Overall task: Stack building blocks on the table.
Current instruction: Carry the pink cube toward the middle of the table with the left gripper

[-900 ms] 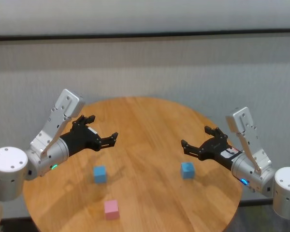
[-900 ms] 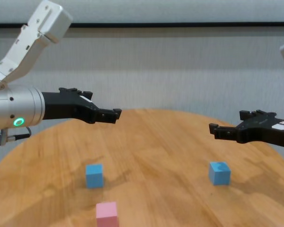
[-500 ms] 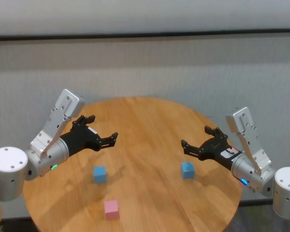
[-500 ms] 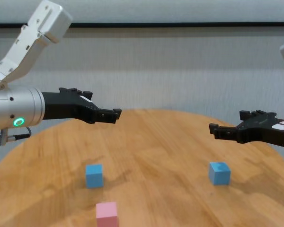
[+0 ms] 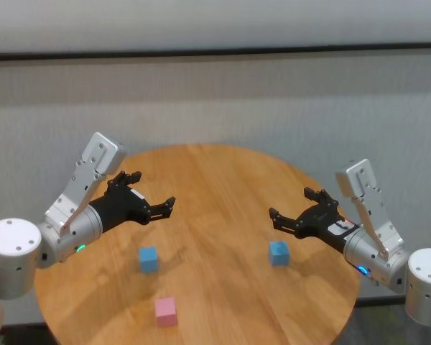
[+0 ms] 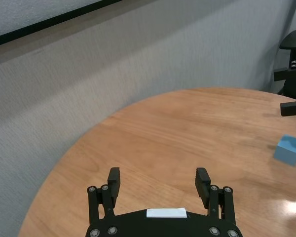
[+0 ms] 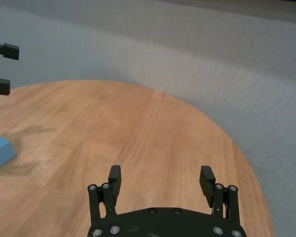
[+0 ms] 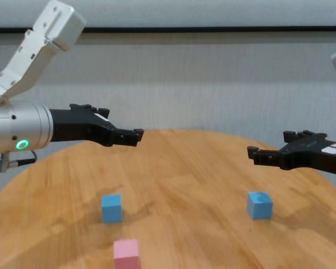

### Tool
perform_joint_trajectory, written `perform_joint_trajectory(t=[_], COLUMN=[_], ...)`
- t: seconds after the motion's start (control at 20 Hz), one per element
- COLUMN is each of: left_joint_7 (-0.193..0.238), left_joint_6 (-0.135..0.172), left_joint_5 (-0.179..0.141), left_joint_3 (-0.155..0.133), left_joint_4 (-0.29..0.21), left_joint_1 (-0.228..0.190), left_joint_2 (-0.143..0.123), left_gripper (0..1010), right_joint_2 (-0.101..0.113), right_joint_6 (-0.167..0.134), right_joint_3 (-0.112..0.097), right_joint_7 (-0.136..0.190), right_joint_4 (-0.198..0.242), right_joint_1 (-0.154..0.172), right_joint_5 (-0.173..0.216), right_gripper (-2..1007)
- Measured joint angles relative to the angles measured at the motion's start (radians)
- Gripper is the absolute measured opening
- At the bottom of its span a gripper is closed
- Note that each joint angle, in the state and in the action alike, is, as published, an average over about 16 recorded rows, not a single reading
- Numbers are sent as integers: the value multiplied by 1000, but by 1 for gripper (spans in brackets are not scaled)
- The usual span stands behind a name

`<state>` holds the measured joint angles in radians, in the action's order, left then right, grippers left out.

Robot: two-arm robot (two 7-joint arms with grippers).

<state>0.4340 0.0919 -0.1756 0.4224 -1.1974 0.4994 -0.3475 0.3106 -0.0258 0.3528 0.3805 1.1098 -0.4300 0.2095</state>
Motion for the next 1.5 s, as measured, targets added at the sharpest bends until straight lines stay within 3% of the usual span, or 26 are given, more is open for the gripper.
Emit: perform_joint_trajectory(t=[1.5], left_joint_7=[3], left_joint_6=[6], left_joint_5=[0], left_joint_3=[-1], left_joint_4=[-10], left_joint_1=[-4], left_joint_2=[-3], left_gripper=[1000], right_joint_2=[0], right_joint_6=[0], right_joint_3=[0], right_joint_7=[0], right_joint_4=[0], right_joint_1=[0], right_joint_5=[0], right_gripper=[1000])
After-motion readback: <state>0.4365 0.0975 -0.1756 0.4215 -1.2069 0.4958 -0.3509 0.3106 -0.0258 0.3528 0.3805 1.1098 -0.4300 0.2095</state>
